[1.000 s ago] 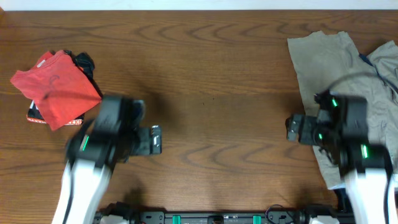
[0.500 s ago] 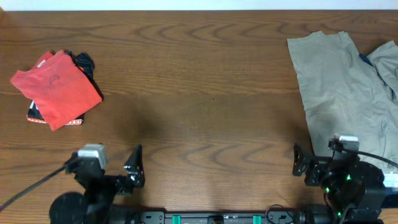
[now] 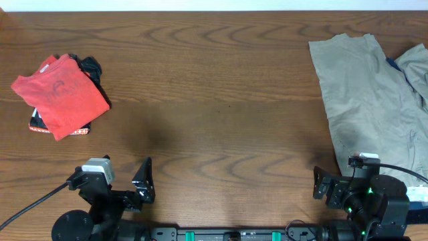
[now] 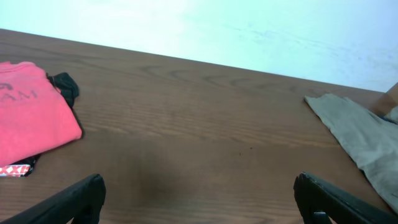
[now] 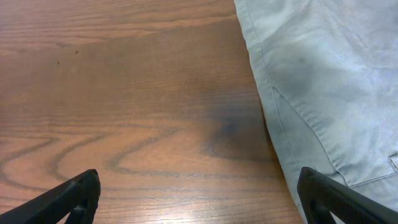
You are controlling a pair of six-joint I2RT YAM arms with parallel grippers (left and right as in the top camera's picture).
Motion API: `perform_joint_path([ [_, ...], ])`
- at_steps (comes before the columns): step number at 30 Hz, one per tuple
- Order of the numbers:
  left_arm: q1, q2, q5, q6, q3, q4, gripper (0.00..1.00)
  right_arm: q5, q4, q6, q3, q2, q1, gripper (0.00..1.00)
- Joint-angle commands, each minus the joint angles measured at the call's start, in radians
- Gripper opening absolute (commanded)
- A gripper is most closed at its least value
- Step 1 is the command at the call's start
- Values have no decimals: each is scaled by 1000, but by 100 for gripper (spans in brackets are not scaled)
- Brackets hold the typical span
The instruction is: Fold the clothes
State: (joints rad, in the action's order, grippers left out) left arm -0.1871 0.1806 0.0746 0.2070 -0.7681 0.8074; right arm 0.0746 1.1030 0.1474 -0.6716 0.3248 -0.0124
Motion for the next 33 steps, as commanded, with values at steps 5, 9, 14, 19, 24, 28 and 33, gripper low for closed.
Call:
perform_joint_path([
  [5, 0, -5, -8, 5, 5, -1, 98, -17, -2, -15, 7, -68, 62, 99],
  [9, 0, -5, -8, 5, 5, -1, 98, -16, -64, -36, 42, -131, 63, 99],
  [14, 0, -5, -8, 5, 5, -1, 98, 49, -290, -154, 180, -248, 63, 99],
  [19, 0, -5, -8, 5, 5, -1, 98, 65, -552, -168, 346, -317, 62, 99],
  [24, 0, -5, -8, 5, 5, -1, 98, 65, -880, -183, 506, -319, 63, 99],
  [28, 0, -5, -8, 5, 5, -1, 98, 65, -1091, -183, 632, -319, 63, 99],
  [33, 0, -5, -8, 5, 5, -1, 98, 72, -1062, -235, 666, -320, 63, 99],
])
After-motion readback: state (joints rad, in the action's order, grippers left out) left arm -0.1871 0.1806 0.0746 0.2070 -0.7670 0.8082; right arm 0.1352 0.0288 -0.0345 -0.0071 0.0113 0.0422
